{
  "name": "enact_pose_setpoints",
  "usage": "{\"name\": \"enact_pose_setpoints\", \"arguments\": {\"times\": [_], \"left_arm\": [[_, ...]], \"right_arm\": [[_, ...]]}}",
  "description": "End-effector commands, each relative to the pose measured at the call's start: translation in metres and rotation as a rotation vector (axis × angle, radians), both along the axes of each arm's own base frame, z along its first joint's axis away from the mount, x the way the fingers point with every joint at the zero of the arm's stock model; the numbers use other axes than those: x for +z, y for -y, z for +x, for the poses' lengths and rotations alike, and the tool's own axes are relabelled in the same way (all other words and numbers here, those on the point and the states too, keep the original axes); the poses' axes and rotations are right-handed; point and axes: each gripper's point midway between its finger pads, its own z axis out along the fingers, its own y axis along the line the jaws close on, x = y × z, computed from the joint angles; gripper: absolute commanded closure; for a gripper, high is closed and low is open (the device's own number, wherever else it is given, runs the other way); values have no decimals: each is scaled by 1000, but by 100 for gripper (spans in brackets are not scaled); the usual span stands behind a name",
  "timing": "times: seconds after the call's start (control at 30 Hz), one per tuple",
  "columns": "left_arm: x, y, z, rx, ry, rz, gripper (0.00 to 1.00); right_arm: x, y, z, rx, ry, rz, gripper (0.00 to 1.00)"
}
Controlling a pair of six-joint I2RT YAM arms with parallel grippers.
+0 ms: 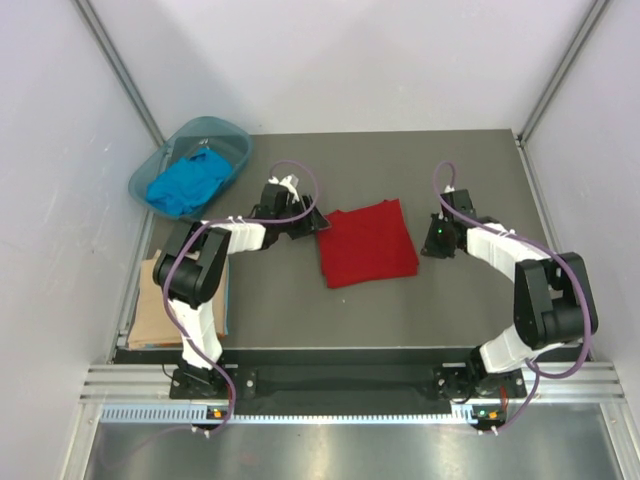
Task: Fold and stack the t-shirts
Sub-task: Fold the tshirt, then neatly place the folded tshirt to the corner
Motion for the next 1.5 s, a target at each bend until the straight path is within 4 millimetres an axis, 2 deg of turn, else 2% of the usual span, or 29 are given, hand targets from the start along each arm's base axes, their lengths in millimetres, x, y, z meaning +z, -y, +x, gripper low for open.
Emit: {"name": "enact_pose_setpoints", "arguments": {"times": [0.0, 0.2, 0.3, 0.33, 0.43, 0.53, 0.6, 0.63, 0.67, 0.7, 0.73, 0.77, 0.8, 0.83, 0.87, 0.9, 0.93, 0.97, 1.0, 1.03, 1.17, 1.2, 1.23, 1.27, 1.3, 1.33, 1.43, 1.47], "left_arm": [[-57, -30, -47, 72, -211, 148, 36], [-68, -54, -46, 132, -195, 289, 36], [-64, -44, -42, 85, -169, 254, 36], [-63, -39, -43, 63, -171, 230, 37], [-65, -33, -41, 40, -176, 211, 41], [-67, -36, -40, 47, -190, 234, 43], [-64, -36, -37, 51, -182, 241, 44], [-62, -36, -35, 43, -178, 243, 44], [-60, -35, -34, 38, -177, 239, 45], [-59, -34, -34, 31, -179, 231, 45], [-57, -39, -30, 45, -190, 213, 45], [-54, -41, -29, 55, -198, 194, 46], [-51, -42, -31, 50, -218, 158, 46], [-48, -52, -25, 93, -235, 129, 47], [-45, -58, -29, 103, -268, 118, 46], [-43, -61, -31, 114, -289, 103, 46], [-39, -68, -29, 154, -305, 89, 45], [-32, -71, -32, 170, -317, 88, 45], [-29, -74, -33, 188, -329, 92, 45], [-28, -84, -31, 248, -343, 104, 45], [-7, -100, -30, 345, -352, 15, 45], [-4, -111, -27, 381, -354, -7, 46], [-6, -115, -28, 409, -371, -31, 46], [2, -113, -29, 394, -372, -83, 46], [4, -114, -25, 399, -359, -112, 46], [6, -117, -25, 400, -378, -151, 46], [7, -123, -20, 405, -381, -174, 46], [4, -123, -21, 400, -392, -181, 47]], "right_arm": [[10, 2, 9, -6, 28, 3, 88], [1, 8, 1, -5, 2, -22, 87], [18, 7, 6, -14, 49, -15, 74], [26, 6, 9, -34, 65, 1, 65], [44, -2, 14, -85, 100, 43, 59], [59, -26, 19, -74, 157, 98, 58], [67, -59, 20, 7, 198, 114, 55], [74, -64, 26, 21, 242, 74, 52], [75, -86, 22, 83, 262, 55, 51], [84, -98, 28, 108, 316, 52, 50], [86, -104, 30, 136, 350, 20, 49], [87, -120, 26, 185, 373, 17, 48], [93, -132, 32, 207, 414, 21, 48], [96, -135, 36, 217, 443, -20, 47], [91, -152, 32, 261, 446, -41, 47], [106, -165, 39, 277, 486, -47, 47], [109, -171, 44, 296, 506, -93, 47], [95, -186, 43, 336, 486, -128, 47], [109, -197, 52, 345, 516, -144, 47], [108, -201, 58, 332, 520, -186, 48], [89, -233, 70, 368, 478, -261, 48], [81, -242, 73, 383, 469, -281, 47], [76, -246, 74, 386, 468, -301, 46], [64, -254, 71, 408, 457, -320, 45], [67, -260, 73, 422, 470, -336, 45], [56, -266, 69, 441, 461, -369, 44], [49, -275, 65, 476, 452, -419, 45], [35, -276, 58, 496, 422, -458, 46]]}}
